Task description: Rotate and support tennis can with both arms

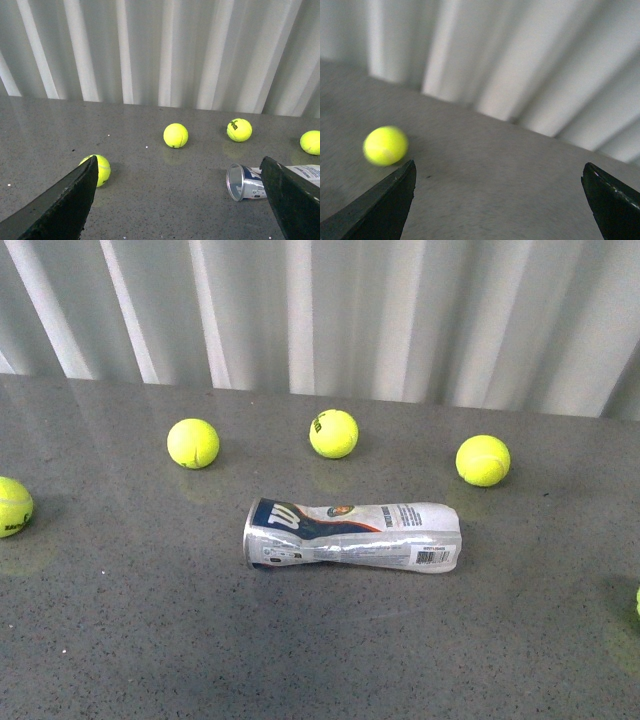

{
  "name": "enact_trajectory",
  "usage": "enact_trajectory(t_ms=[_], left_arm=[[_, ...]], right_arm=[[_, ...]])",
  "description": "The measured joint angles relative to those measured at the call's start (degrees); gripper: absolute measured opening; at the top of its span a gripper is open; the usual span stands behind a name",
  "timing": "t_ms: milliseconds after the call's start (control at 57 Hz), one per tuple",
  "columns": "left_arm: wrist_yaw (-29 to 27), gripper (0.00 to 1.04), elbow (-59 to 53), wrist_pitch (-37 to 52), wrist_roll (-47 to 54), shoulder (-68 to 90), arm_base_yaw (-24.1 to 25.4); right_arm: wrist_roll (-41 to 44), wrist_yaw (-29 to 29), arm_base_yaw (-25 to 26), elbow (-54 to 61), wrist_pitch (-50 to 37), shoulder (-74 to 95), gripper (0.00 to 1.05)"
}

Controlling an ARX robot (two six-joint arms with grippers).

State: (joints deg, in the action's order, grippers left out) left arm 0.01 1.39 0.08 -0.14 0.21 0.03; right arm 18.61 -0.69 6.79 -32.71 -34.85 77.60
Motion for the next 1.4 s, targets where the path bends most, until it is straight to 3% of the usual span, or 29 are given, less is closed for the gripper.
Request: enact_trajectory(t_ms=[123, 263, 351, 404, 439, 561, 649, 754, 1404], left_arm=[[0.0, 0.98, 0.0, 0.0, 0.0, 0.0, 0.0], [0.0, 0.98, 0.0, 0.0, 0.0, 0.0, 0.0], [0.0, 0.98, 0.0, 0.0, 0.0, 0.0, 0.0], [0.0, 0.98, 0.0, 0.0, 0.0, 0.0, 0.0], [0.0, 0.98, 0.0, 0.0, 0.0, 0.0, 0.0], [0.0, 0.98, 0.0, 0.0, 0.0, 0.0, 0.0], [0.0, 0.98, 0.0, 0.0, 0.0, 0.0, 0.0], [0.0, 0.98, 0.0, 0.0, 0.0, 0.0, 0.0], [0.0, 0.98, 0.0, 0.0, 0.0, 0.0, 0.0]], right_arm=[[-7.5, -1.4, 8.9, 0.8, 1.9, -15.1, 0.97], [-9.2, 1.4, 10.1, 3.6, 4.2, -31.2, 0.97], [-14.2, 13.9, 10.0, 2.6, 24.7, -44.2, 0.81], [-16.0, 14.4, 7.5, 5.6, 36.6, -53.6, 0.68], [-16.5, 14.0, 6.4, 7.3, 39.6, -57.1, 0.63], [-17.5, 9.9, 3.4, 12.8, 40.4, -63.4, 0.42], [-17.8, 1.6, -3.7, 16.7, 39.5, -65.7, 0.22], [-17.8, 1.4, -6.4, 19.6, 38.3, -67.7, 0.03], [-18.0, 0.7, -6.6, 29.2, 35.5, -74.4, 0.03]])
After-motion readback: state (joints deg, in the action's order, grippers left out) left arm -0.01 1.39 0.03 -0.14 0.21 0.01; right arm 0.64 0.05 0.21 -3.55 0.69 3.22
